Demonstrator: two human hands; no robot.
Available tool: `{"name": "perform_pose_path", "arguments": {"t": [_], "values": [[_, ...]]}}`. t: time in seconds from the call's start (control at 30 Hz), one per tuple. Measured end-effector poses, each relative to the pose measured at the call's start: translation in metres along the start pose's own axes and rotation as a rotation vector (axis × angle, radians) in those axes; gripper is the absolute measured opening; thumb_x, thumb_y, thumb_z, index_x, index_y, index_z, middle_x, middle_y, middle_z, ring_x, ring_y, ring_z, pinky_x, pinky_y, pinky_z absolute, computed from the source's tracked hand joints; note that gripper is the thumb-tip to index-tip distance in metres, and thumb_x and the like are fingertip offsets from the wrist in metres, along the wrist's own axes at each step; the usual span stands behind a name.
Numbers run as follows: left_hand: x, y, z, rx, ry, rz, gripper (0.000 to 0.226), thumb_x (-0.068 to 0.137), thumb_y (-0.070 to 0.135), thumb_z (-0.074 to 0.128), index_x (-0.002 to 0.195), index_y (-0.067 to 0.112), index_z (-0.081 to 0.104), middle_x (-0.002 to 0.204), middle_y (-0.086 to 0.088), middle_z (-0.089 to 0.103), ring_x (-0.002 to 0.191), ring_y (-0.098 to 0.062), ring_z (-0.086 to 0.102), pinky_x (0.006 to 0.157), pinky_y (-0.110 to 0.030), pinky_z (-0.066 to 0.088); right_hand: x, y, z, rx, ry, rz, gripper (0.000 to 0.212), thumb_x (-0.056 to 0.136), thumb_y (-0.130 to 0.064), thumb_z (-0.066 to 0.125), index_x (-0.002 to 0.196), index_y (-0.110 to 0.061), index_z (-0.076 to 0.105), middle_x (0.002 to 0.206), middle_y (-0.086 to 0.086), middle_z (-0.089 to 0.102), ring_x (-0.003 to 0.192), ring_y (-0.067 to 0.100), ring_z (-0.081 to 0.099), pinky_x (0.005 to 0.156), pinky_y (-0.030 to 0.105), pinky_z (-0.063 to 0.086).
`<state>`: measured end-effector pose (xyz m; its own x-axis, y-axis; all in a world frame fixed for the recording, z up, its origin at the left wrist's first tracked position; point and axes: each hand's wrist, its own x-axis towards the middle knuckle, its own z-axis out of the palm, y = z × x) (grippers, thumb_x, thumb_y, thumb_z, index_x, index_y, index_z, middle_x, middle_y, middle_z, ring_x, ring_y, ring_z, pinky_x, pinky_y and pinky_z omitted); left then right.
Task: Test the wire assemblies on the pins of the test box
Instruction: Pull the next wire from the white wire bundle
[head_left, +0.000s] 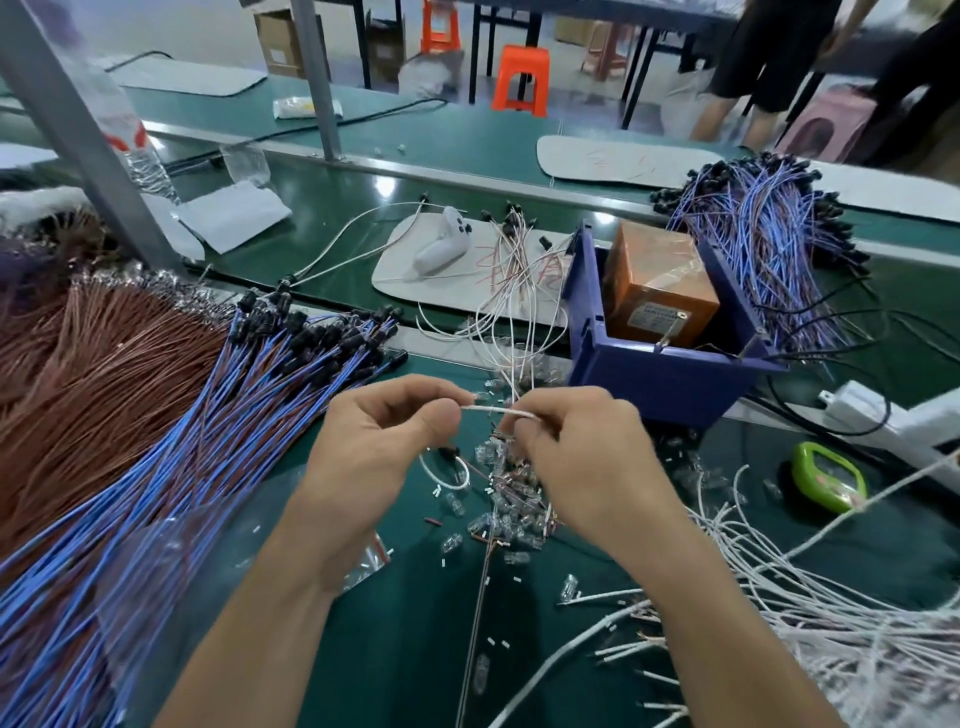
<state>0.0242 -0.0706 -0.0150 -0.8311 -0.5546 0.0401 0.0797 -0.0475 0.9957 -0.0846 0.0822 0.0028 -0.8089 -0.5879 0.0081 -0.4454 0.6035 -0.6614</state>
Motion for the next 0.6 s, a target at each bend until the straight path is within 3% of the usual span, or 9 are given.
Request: {"name": "perform_pose_path", "arguments": {"t": [0.07, 0.13, 0.27, 0.37, 0.47, 0.53, 0.6], "values": [[0.002, -0.003, -0.003, 0.057, 0.035, -0.006, 0.022, 0.087, 0.006, 0.075, 0.084, 0.026, 0.084, 0.074, 0.006, 0.075, 0.066, 0.001, 0.062, 0.065, -0.009, 0.048, 0.001, 0.007, -0.009, 0.015, 0.059, -0.003, 0.015, 0.096, -0.032, 0.064, 0.087, -0.037, 0.074, 0.064, -0.013, 0.07, 0.05, 0.008, 0.059, 0.045, 0.025, 0.045], [0.004, -0.005, -0.004, 0.107, 0.07, -0.007, 0.024, 0.088, 0.004, 0.075, 0.084, 0.026, 0.084, 0.078, 0.004, 0.078, 0.069, 0.001, 0.065, 0.065, -0.008, 0.048, -0.001, 0.014, -0.018, -0.032, 0.096, -0.012, 0.012, 0.095, -0.03, 0.068, 0.088, -0.036, 0.076, 0.064, -0.018, 0.069, 0.056, 0.003, 0.062, 0.049, 0.021, 0.046], [0.012, -0.011, -0.011, 0.226, 0.19, 0.027, 0.029, 0.089, 0.004, 0.076, 0.082, 0.032, 0.082, 0.079, 0.003, 0.078, 0.07, -0.004, 0.065, 0.068, -0.014, 0.054, -0.009, 0.031, -0.028, -0.167, 0.128, 0.017, 0.012, 0.095, -0.026, 0.07, 0.089, -0.034, 0.077, 0.063, -0.015, 0.068, 0.056, 0.007, 0.061, 0.056, 0.028, 0.053], [0.016, -0.017, -0.018, 0.255, 0.26, 0.039, 0.032, 0.09, 0.007, 0.075, 0.082, 0.037, 0.081, 0.081, 0.005, 0.078, 0.075, -0.009, 0.067, 0.077, -0.028, 0.058, -0.015, 0.043, -0.032, -0.245, 0.21, 0.056, 0.011, 0.094, -0.026, 0.071, 0.091, -0.032, 0.079, 0.065, -0.012, 0.069, 0.062, 0.014, 0.064, 0.065, 0.034, 0.057], [0.016, -0.022, -0.019, 0.316, 0.256, 0.026, 0.031, 0.09, 0.009, 0.076, 0.082, 0.039, 0.081, 0.081, 0.004, 0.077, 0.075, -0.013, 0.065, 0.081, -0.043, 0.06, -0.022, 0.051, -0.032, -0.24, 0.273, 0.077, 0.01, 0.091, -0.025, 0.075, 0.087, -0.032, 0.08, 0.064, -0.013, 0.07, 0.06, 0.012, 0.064, 0.064, 0.031, 0.056], [0.013, -0.023, -0.015, 0.443, 0.297, 0.076, 0.03, 0.087, 0.014, 0.08, 0.082, 0.043, 0.079, 0.087, 0.013, 0.076, 0.085, -0.01, 0.064, 0.089, -0.041, 0.058, -0.025, 0.054, -0.03, -0.085, 0.234, 0.144, 0.013, 0.089, -0.021, 0.076, 0.083, -0.031, 0.08, 0.064, -0.012, 0.072, 0.061, 0.009, 0.067, 0.061, 0.028, 0.056], [0.007, -0.02, -0.008, 0.723, 0.387, 0.284, 0.029, 0.082, 0.021, 0.084, 0.094, 0.046, 0.074, 0.108, 0.026, 0.064, 0.106, -0.006, 0.054, 0.103, -0.016, 0.042, -0.025, 0.052, -0.03, 0.359, 0.147, 0.264, 0.017, 0.087, -0.008, 0.075, 0.081, -0.023, 0.08, 0.068, -0.001, 0.075, 0.061, 0.016, 0.071, 0.057, 0.029, 0.058]]}}
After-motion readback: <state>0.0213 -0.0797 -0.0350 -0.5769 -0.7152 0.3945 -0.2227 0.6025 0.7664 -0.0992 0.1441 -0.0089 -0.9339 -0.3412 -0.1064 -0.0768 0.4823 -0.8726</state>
